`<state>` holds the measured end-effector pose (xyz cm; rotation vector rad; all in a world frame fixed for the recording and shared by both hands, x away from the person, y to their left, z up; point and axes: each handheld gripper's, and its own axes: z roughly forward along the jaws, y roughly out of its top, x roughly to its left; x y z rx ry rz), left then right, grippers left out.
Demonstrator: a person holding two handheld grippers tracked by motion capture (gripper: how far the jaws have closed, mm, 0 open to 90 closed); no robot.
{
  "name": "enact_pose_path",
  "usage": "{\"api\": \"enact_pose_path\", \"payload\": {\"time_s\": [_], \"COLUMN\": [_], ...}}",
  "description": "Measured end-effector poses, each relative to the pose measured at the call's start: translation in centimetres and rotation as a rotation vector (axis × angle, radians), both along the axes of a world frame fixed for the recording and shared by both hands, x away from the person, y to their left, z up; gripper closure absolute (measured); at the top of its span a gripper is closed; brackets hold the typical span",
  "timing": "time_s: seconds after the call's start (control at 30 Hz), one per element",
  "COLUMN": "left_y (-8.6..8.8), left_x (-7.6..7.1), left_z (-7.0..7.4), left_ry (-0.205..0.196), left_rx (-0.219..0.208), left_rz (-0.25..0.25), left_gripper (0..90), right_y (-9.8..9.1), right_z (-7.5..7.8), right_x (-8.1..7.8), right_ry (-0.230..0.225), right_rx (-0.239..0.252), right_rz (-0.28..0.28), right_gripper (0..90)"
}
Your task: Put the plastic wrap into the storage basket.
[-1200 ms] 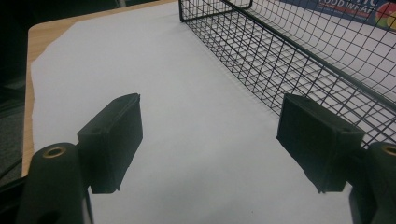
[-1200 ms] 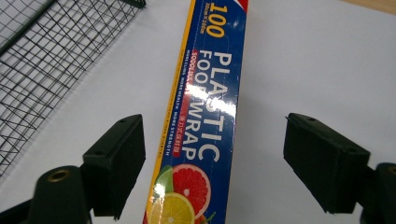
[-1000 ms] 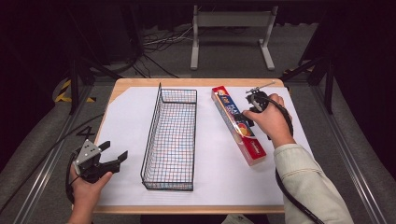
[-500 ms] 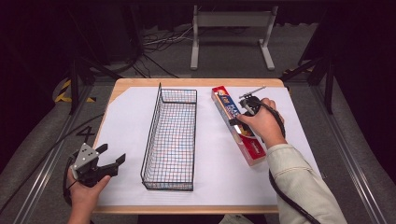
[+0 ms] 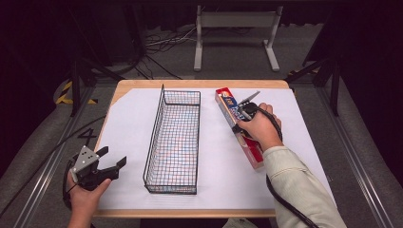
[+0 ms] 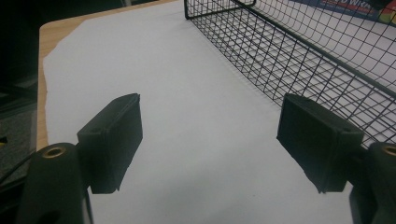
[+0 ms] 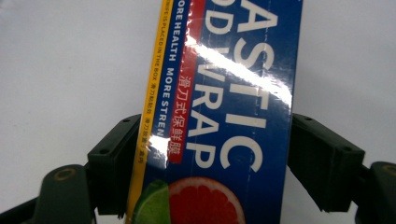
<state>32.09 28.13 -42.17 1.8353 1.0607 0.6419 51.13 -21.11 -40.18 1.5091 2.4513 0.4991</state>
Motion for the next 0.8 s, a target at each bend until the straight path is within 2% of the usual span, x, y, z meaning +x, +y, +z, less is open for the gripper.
{"api": "enact_pose_path", "payload": {"time_s": [0.23,0.37,0.4,0.5,0.8], "left_y": [-0.2,-0.2,-0.2,-0.1,-0.2], "left_x": [0.1,0.1,0.1,0.1,0.1], "left_z": [-0.1,-0.2,-0.2,-0.2,-0.2], "left_ry": [0.005,0.009,0.009,0.008,0.007], "left_rx": [0.003,0.008,0.007,0.008,0.009], "left_rz": [-0.003,-0.005,-0.005,-0.005,-0.004], "left_gripper": [22.5,22.5,22.5,22.5,22.4], "right_y": [0.6,1.0,1.0,1.2,1.3], "right_z": [-0.4,-0.7,-0.7,-0.7,-0.5], "right_x": [0.3,0.5,0.5,0.5,0.4], "right_ry": [0.018,0.030,0.034,0.042,0.037], "right_rx": [-0.021,-0.043,-0.049,-0.063,-0.070], "right_rz": [-0.015,-0.019,-0.019,-0.033,-0.065], "right_gripper": [27.2,31.6,35.4,37.3,40.2]}}
